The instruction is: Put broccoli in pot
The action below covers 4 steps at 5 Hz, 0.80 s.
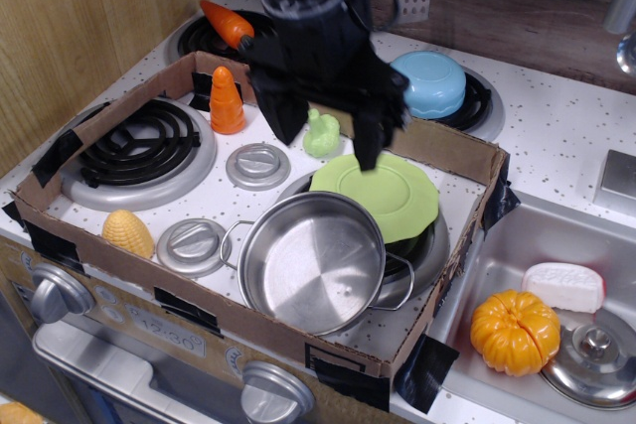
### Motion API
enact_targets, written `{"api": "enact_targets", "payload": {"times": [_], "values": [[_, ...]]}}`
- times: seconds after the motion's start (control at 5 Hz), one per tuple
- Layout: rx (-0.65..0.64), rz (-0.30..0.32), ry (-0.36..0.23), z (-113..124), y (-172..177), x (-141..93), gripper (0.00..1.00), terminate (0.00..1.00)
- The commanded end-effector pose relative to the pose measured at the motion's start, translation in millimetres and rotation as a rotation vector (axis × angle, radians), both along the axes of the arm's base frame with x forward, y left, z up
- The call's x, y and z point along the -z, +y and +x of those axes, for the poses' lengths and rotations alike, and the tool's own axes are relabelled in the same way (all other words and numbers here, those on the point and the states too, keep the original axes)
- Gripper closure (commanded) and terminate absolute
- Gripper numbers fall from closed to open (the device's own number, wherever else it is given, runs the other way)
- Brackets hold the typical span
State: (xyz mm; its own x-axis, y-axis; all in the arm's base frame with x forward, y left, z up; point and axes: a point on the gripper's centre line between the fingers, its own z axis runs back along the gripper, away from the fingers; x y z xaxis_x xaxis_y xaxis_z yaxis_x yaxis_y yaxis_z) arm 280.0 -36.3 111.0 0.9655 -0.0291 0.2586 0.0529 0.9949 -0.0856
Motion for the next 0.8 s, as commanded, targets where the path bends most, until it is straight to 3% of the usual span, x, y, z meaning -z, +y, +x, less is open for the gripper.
{"api": "enact_targets", "payload": {"times": [0.0, 0.2, 0.6], "values": [[-0.032, 0.069, -0.046, 36, 25, -19, 0.00, 0.00], [-0.021, 0.050, -0.060, 59, 28, 4, 0.00, 0.00], [-0.018, 0.021, -0.056, 83, 37, 29, 0.00, 0.00]]}}
